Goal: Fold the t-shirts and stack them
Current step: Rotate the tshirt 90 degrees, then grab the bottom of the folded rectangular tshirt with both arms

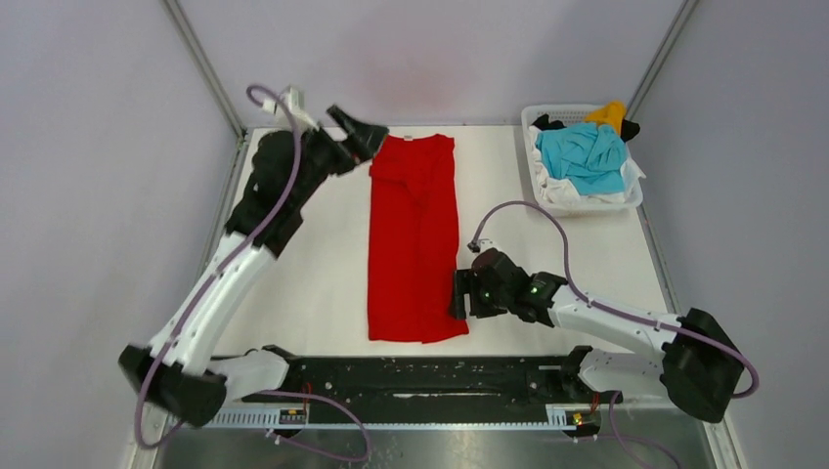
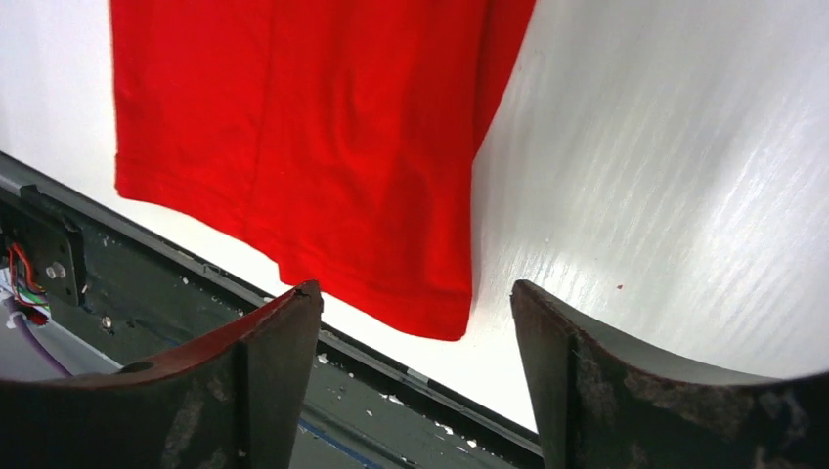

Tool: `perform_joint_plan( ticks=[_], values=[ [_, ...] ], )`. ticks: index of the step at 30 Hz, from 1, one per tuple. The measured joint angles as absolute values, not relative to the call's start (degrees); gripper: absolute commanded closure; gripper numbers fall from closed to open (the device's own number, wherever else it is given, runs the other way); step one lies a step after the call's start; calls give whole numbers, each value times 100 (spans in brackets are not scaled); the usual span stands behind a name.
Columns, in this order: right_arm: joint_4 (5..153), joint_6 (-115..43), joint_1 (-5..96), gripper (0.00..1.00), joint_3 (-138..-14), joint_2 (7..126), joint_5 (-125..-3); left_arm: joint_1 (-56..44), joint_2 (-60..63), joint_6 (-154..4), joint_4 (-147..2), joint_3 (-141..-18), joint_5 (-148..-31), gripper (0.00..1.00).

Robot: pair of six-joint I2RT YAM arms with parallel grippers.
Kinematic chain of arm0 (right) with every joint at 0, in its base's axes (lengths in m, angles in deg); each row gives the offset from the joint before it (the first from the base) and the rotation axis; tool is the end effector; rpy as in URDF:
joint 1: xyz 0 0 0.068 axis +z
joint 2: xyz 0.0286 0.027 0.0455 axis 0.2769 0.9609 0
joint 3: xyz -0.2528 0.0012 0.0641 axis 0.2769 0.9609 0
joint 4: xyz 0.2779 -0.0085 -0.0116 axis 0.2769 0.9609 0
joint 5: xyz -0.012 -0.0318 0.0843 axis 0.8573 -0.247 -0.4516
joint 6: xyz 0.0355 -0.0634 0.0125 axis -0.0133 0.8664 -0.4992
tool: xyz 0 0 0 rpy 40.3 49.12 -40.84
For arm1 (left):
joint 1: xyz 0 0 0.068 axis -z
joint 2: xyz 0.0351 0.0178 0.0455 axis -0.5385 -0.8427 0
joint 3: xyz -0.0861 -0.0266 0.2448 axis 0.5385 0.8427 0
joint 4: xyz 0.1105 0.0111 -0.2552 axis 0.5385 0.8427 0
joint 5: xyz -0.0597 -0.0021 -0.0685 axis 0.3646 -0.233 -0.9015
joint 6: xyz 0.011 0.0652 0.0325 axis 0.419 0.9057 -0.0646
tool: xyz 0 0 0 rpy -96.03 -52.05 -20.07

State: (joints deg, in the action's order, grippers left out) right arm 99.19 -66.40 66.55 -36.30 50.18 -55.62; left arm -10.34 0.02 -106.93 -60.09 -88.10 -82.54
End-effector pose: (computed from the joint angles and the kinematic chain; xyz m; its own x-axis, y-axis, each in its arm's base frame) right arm 0.1656 0.1999 0.1618 -0.8519 -0.0856 -0.5167 -0.3201 0.8660 0.3842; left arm 0.3275 -0.1352 0.4225 -0.3459 -0.6054 -0.7168 0.2178 0.6913 -0.6890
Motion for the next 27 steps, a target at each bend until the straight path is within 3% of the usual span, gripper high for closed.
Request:
perform_joint_plan(
  ticks=[4, 9, 12, 17, 23, 26, 27],
  values=[
    [9737, -6741, 6655, 32, -3464, 5300, -5619, -627, 1593, -10785, -5917, -6698, -8285, 1],
    [9447, -6817, 6653, 45, -3221, 5711, -5833, -46, 1851, -11187, -4722, -4246, -8333, 3],
    [8918, -6942, 6636, 53, -3029, 5861, -6183, 240, 2625, -11561, -4003, -3203, -8473, 7],
    [7936, -7296, 6629, 65, -2622, 5964, -6808, 437, 3936, -11961, -3898, -2602, -8753, 16],
    [7447, -7628, 6627, 75, -2308, 5986, -7166, 570, 3816, -12208, -4392, -2185, -9094, 35],
    [7482, -7722, 6627, 80, -2249, 5934, -7214, 636, 3444, -12306, -4772, -2152, -9205, 50],
    [7508, -7748, 6629, 82, -2225, 5896, -7216, 651, 3304, -12311, -4883, -2150, -9209, 59]
  ],
)
